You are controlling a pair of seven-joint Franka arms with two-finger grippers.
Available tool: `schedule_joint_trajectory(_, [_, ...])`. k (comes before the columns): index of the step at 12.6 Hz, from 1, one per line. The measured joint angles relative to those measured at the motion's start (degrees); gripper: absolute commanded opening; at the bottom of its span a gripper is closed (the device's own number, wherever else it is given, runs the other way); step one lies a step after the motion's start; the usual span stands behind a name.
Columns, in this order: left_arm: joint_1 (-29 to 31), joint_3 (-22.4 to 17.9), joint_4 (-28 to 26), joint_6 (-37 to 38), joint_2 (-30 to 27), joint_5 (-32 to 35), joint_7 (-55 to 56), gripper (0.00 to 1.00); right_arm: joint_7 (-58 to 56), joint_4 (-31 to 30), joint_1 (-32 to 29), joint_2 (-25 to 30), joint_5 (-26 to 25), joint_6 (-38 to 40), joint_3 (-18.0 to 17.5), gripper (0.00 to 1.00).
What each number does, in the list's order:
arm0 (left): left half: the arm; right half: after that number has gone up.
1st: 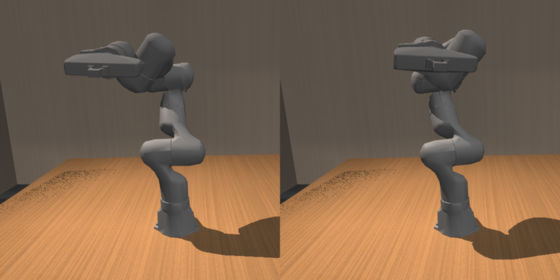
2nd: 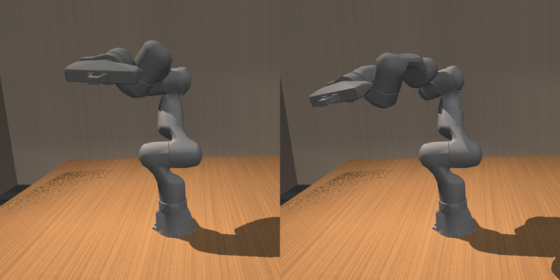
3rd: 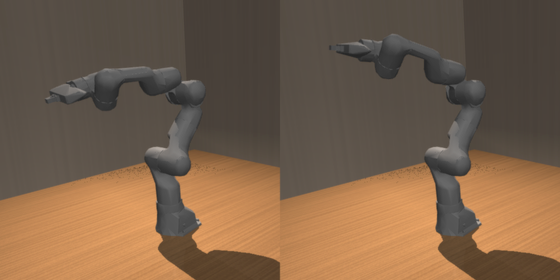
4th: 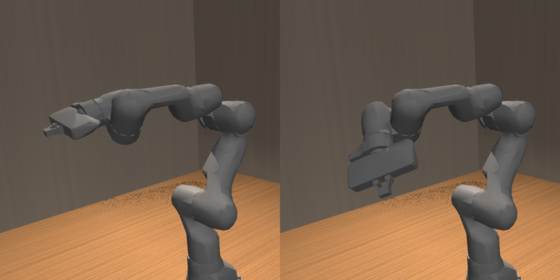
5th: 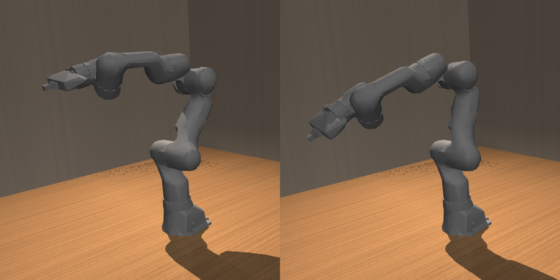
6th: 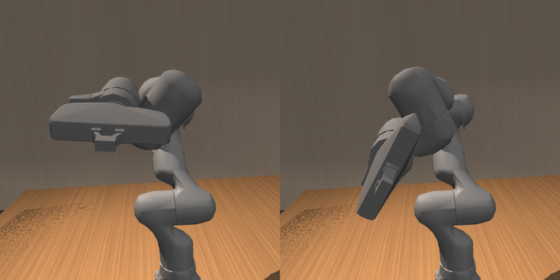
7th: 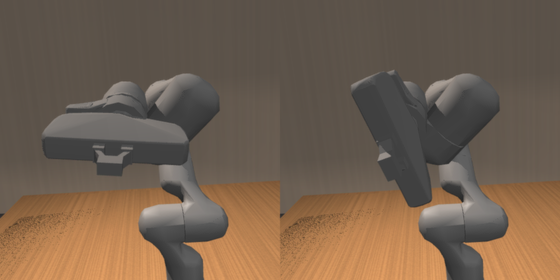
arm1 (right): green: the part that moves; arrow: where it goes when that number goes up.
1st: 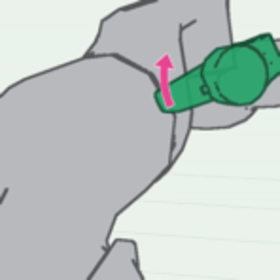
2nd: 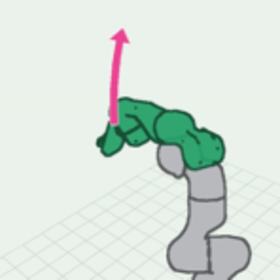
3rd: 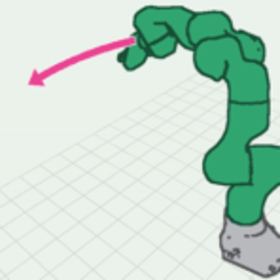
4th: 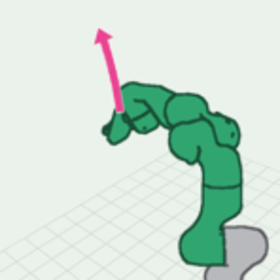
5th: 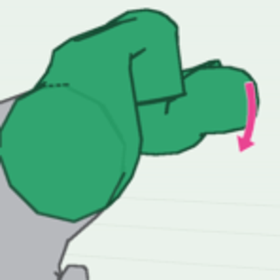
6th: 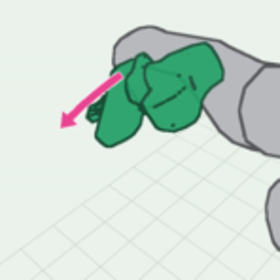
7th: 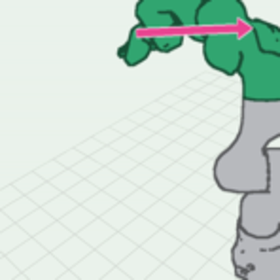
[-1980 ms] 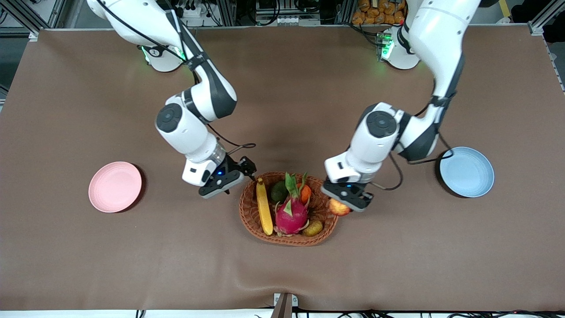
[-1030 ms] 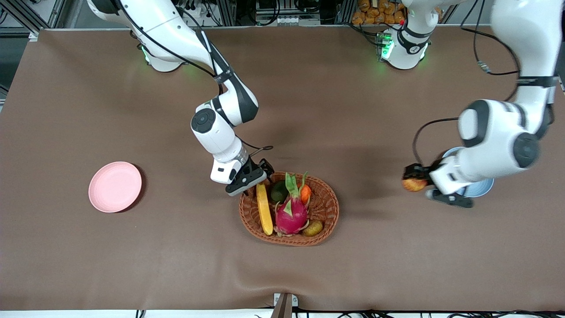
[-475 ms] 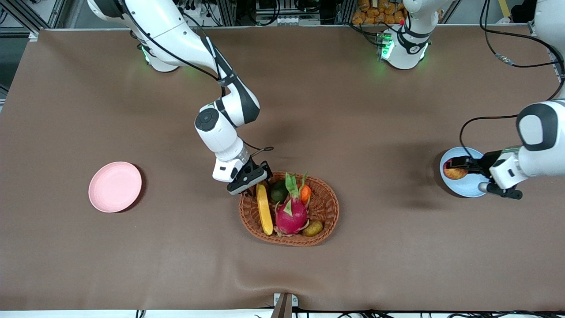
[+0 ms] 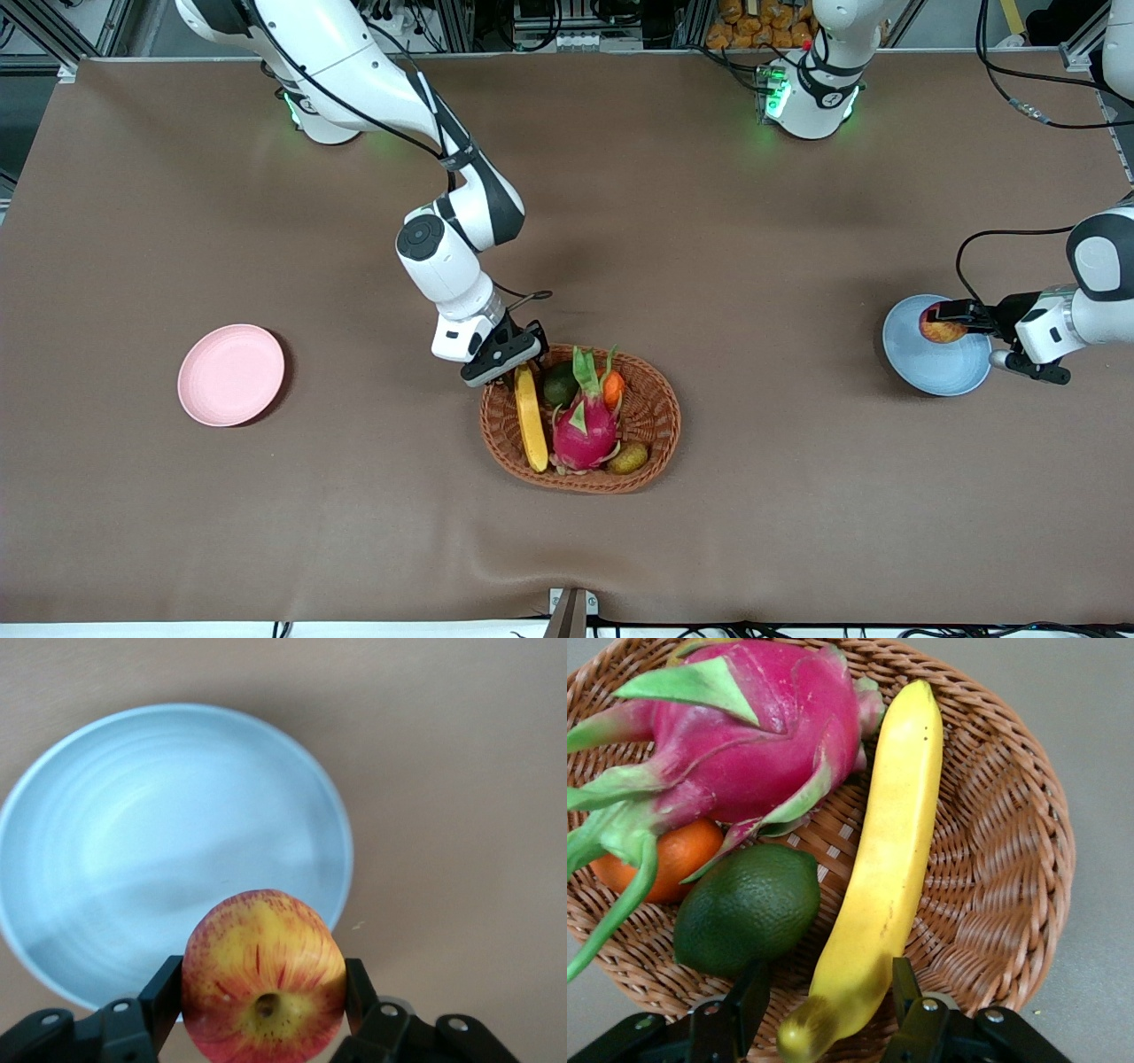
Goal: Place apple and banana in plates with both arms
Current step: 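Carry the apple to the blue plate while the right gripper grasps the banana, then lift the yellow banana with the right gripper toward the pink plate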
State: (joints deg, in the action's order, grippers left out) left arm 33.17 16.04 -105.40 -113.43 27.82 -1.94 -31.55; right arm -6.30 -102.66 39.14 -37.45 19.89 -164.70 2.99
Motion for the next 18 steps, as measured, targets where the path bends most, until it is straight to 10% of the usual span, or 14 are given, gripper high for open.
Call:
schedule_joint_trajectory(5, [1.7, 0.0, 0.0, -3.3, 3.3, 0.8, -2.4, 0.41, 0.0, -0.8, 0.1, 0.0, 0.0, -0.1, 0.1, 0.0])
schedule_joint_trajectory(12, [1.7, 0.1, 0.0, -5.3, 4.5, 0.8, -2.4, 0.54, 0.0, -0.6, 0.0, 1.0, 0.0, -0.8, 0.8, 0.0])
schedule_joint_trajectory(15, [1.8, 0.1, 0.0, -5.6, 5.2, 0.8, -2.4, 1.0, 0.0, -0.5, -1.2, 4.2, 0.0, 0.5, 1.5, 0.0])
schedule_joint_trajectory(18, [1.8, 0.1, 0.0, -5.8, 5.3, 0.8, -2.4, 1.0, 0.0, -0.5, -4.1, 7.9, 0.0, 4.2, 1.7, 0.0])
